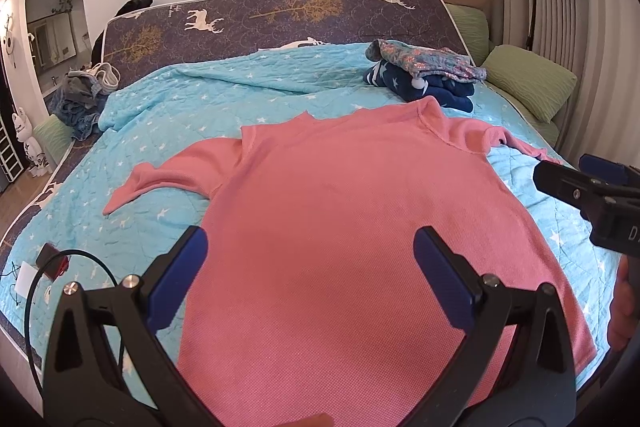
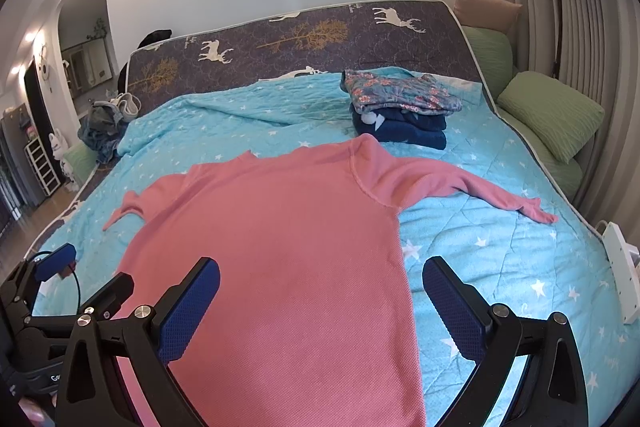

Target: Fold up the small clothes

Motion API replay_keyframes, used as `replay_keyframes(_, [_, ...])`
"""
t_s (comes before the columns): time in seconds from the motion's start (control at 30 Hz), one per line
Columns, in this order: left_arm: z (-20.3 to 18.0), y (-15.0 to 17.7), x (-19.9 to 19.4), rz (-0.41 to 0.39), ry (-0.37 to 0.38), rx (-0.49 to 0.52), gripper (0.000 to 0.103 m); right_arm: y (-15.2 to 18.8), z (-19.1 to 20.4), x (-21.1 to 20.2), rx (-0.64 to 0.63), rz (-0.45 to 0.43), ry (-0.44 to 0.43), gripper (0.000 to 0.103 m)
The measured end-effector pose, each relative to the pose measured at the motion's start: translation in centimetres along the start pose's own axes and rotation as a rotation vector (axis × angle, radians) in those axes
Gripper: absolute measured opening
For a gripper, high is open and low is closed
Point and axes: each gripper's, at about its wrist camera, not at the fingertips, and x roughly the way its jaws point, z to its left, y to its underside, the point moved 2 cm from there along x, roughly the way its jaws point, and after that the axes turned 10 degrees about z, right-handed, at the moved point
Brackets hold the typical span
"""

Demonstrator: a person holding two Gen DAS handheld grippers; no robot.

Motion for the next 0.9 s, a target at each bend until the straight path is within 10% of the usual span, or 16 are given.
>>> replay_keyframes(0.9, [0.70, -0.16, 0.64, 0.027, -0.006, -0.019, 0.102, 0.29, 0.25, 0.47, 0.004, 0.022, -0.004, 0.103])
